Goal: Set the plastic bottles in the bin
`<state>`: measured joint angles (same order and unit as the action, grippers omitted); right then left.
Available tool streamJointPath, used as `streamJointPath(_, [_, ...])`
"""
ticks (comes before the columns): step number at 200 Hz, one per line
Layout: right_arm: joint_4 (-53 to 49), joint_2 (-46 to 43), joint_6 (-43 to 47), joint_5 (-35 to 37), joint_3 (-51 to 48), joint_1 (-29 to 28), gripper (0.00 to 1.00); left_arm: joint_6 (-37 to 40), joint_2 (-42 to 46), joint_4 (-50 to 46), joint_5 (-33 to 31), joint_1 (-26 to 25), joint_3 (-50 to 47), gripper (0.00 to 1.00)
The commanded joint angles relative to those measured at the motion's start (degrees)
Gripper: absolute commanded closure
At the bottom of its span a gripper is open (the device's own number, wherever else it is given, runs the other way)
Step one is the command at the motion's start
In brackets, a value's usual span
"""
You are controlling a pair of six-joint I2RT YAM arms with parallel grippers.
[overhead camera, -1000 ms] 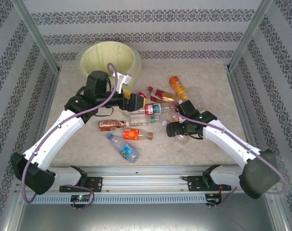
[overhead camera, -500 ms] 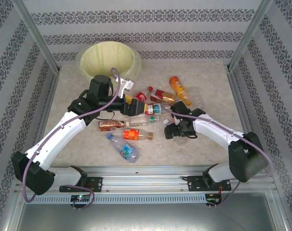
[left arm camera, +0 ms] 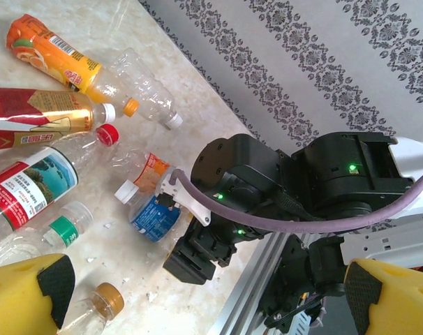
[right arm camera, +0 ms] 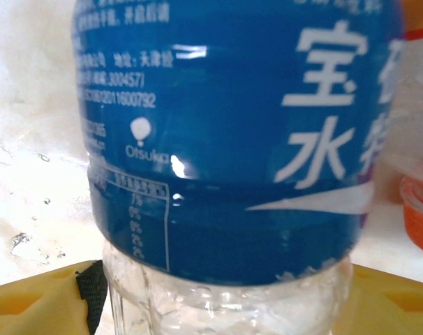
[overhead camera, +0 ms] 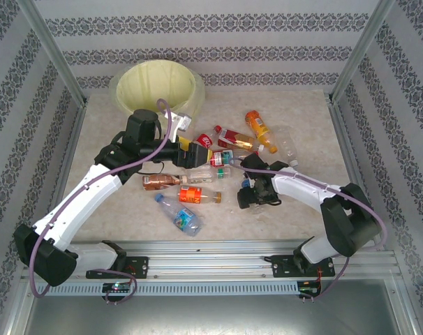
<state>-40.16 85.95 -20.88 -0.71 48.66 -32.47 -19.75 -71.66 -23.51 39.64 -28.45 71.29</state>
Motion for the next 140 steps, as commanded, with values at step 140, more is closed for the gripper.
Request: streamJointPath(140, [6.19,-23.58,1.54,-8.14,-1.65,-3.30,0.41,-5.73,1.38,6.40,-5.40,-0.65,-3.54,0.00])
